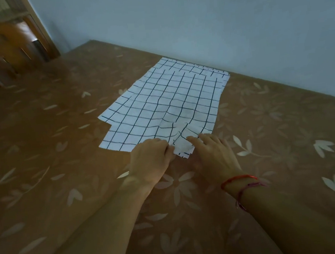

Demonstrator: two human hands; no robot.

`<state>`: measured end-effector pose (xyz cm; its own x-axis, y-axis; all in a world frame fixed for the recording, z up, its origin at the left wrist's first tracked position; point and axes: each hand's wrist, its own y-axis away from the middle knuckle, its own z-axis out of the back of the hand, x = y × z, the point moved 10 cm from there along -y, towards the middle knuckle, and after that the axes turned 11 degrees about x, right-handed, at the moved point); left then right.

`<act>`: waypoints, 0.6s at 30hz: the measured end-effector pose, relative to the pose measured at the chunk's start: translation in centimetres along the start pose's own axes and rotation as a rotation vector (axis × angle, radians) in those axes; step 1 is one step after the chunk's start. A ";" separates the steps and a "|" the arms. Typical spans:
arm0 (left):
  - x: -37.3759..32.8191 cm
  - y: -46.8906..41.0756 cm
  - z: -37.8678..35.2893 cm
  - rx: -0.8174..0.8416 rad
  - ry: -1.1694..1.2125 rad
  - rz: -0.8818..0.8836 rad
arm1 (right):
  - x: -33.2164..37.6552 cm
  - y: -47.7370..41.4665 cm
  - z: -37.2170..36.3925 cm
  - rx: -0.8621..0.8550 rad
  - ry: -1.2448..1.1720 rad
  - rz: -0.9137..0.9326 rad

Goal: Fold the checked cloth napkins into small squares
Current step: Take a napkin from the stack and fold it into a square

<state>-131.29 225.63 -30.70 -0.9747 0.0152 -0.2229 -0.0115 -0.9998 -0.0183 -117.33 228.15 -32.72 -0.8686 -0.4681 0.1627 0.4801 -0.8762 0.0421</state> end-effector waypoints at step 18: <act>-0.3 15.5 1.7 0.211 0.393 0.130 | -2.8 17.5 8.5 0.119 -0.426 -0.226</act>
<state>-131.55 210.12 -29.24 -0.8129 -0.1465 -0.5637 0.0202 -0.9744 0.2241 -105.42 215.10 -24.06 -0.8368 -0.1579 0.5243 0.3182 -0.9195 0.2310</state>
